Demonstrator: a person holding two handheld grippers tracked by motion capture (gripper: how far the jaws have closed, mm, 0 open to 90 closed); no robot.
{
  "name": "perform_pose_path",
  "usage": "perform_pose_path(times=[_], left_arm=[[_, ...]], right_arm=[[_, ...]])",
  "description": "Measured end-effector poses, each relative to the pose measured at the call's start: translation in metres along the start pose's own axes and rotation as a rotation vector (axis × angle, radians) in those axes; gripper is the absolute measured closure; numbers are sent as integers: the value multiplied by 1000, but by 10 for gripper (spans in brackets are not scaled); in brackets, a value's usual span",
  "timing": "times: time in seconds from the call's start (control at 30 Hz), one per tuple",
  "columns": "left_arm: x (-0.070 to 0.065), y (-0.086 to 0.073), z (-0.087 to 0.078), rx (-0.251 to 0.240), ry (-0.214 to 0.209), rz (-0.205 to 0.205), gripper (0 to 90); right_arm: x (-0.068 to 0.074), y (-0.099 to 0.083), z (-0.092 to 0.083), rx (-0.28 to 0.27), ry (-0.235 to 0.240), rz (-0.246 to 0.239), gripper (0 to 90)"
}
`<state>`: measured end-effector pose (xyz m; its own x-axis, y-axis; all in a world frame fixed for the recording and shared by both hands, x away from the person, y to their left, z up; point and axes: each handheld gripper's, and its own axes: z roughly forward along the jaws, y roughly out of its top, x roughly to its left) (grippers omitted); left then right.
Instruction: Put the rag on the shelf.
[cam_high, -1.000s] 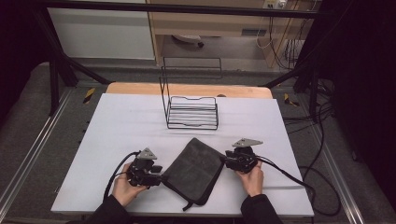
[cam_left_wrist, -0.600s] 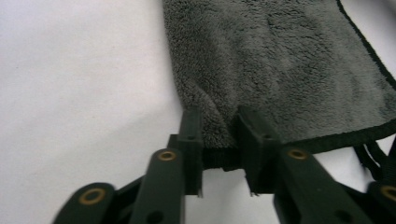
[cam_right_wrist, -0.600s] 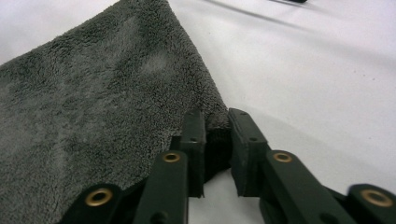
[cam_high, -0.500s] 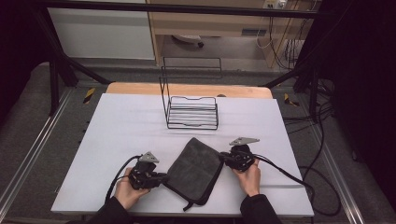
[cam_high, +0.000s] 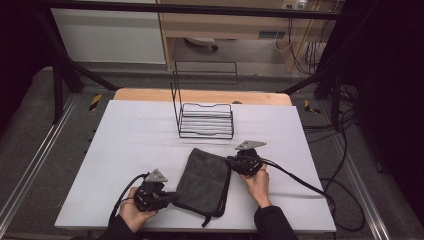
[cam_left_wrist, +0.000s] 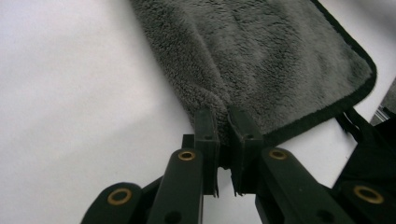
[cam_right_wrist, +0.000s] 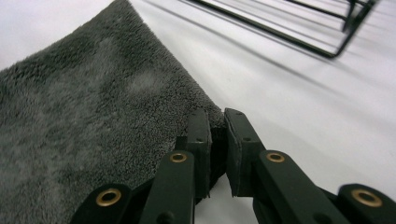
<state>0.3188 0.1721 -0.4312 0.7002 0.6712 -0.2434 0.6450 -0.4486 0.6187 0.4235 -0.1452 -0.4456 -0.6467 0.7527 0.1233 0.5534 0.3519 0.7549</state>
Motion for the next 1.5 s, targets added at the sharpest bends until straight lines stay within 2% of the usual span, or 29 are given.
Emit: perform_pose_path(times=[0.13, 0.3, 0.47, 0.6, 0.67, 0.73, 0.77, 0.8, 0.87, 0.97, 1.13, 1.23, 1.43, 1.5], left_arm=[[-6, -5, -4, -7, 8, 11, 827], [-13, -12, -7, -12, 5, 10, 825], [-12, -16, -11, -11, -4, -1, 823], [-11, -17, -9, -20, -9, -6, 812], [-10, -17, -10, -19, -5, 8, 791], [-9, -16, -12, -29, 4, 16, 740], [-8, -16, -14, -33, 6, 20, 661], [-6, -15, -15, -44, 10, 22, 661], [0, -13, -20, -62, 15, 21, 597], [10, -9, -26, -84, 16, 14, 474], [27, -4, -27, -108, 31, -7, 350], [36, -2, -27, -113, 52, 3, 295], [49, 3, -25, -131, 79, 9, 218], [52, 7, -24, -125, 94, 24, 199]], right_arm=[[3, 7, 8, 2, 20, 2, 824], [11, 18, 18, 2, 40, -23, 825], [19, 27, 28, 12, 48, -64, 824], [18, 26, 32, 18, 51, -63, 813], [19, 26, 31, 12, 48, -65, 792], [19, 26, 28, 2, 45, -69, 750], [20, 27, 22, -10, 45, -75, 664], [20, 27, 22, -10, 45, -75, 664], [20, 27, 15, -24, 59, -72, 603], [18, 24, 3, -49, 80, -39, 457], [13, 13, -15, -66, 103, 0, 274], [11, 6, -20, -72, 110, 8, 146], [5, -9, -27, -77, 130, 34, 66], [3, -12, -30, -88, 134, 50, 57]])
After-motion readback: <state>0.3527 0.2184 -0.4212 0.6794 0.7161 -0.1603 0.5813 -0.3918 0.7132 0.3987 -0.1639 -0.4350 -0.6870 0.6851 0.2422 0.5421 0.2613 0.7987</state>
